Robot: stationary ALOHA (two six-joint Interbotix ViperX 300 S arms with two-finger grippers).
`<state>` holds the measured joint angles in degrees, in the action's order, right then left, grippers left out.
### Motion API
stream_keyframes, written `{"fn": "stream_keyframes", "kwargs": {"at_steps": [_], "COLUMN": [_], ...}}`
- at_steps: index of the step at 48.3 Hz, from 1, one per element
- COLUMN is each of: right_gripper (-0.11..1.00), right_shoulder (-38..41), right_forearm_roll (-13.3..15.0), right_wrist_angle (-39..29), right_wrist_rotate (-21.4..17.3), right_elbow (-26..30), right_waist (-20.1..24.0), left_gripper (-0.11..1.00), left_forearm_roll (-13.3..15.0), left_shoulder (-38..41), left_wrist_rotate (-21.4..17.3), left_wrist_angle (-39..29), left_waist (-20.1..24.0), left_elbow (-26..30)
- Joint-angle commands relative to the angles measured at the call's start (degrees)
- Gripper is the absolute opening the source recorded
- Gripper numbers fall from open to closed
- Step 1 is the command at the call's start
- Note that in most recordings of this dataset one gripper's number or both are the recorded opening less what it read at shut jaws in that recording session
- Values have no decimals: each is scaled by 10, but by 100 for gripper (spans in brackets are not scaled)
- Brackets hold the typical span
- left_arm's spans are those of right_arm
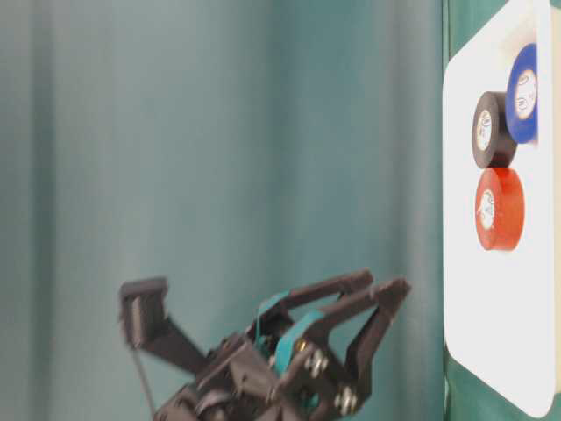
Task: Put the tape into the white case with the left arm.
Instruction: 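Lower the red roll into the case and open the left gripper, then withdraw the left gripper left and move it over the yellow roll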
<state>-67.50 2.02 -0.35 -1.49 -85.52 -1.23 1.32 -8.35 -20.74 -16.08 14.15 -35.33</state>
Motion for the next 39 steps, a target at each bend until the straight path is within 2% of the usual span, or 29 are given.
{"fn": "stream_keyframes", "kwargs": {"at_steps": [1,17,28,39], "right_gripper": [-9,-9,-9,-9], "right_shoulder": [4,4,4,4], "right_forearm_roll": [0,0,0,0], "right_wrist_angle": [6,6,6,6], "right_wrist_rotate": [0,0,0,0], "right_elbow": [5,5,5,6], "right_waist": [-2,-2,-2,-2], "left_gripper": [95,94,94,93], "left_forearm_roll": [2,2,3,3], "left_shoulder": [-34,-125,-195,-230], "left_wrist_rotate": [9,85,103,127], "left_wrist_angle": [3,3,4,4], "left_waist": [-15,-56,-84,-105], "left_elbow": [-12,-93,-147,-182]}}
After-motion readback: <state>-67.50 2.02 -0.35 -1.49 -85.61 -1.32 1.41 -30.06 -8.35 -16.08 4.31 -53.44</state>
